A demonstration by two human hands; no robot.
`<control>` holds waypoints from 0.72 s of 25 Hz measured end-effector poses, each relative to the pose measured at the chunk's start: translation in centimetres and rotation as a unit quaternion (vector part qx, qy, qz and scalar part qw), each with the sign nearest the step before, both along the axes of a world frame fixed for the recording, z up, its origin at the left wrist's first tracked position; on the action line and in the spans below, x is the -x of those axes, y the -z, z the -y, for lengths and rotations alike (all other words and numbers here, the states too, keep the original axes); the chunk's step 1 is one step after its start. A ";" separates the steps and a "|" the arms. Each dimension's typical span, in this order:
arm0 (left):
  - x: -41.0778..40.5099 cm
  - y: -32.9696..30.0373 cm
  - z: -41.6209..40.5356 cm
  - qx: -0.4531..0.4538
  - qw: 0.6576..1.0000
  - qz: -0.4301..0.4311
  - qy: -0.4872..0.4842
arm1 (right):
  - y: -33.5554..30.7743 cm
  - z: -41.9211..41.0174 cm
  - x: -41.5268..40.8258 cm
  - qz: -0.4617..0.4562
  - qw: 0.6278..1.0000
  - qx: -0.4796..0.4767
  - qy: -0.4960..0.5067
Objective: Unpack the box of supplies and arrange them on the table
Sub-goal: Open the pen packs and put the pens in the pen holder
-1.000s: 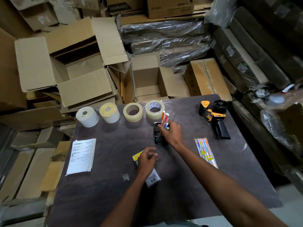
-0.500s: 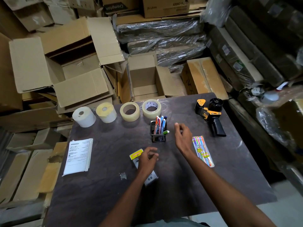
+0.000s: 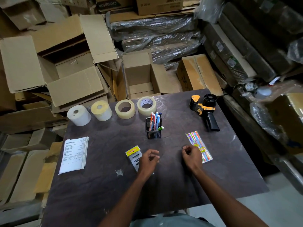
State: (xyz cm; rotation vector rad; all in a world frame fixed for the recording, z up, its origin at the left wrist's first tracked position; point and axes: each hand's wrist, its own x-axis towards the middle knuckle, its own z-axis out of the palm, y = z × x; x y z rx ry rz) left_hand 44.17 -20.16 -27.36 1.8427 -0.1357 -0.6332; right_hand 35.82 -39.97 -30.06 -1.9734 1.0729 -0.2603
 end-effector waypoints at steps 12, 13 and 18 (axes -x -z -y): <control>3.4 1.5 1.9 -0.020 0.996 0.001 0.087 | -0.2 1.8 4.7 -0.111 0.982 0.144 0.051; 3.4 1.2 2.1 -0.019 0.996 0.004 0.090 | -0.1 1.9 5.0 -0.112 0.984 0.135 0.042; 3.7 0.6 3.5 0.003 0.995 -0.001 0.096 | -0.9 0.9 5.3 -0.098 0.990 0.098 0.024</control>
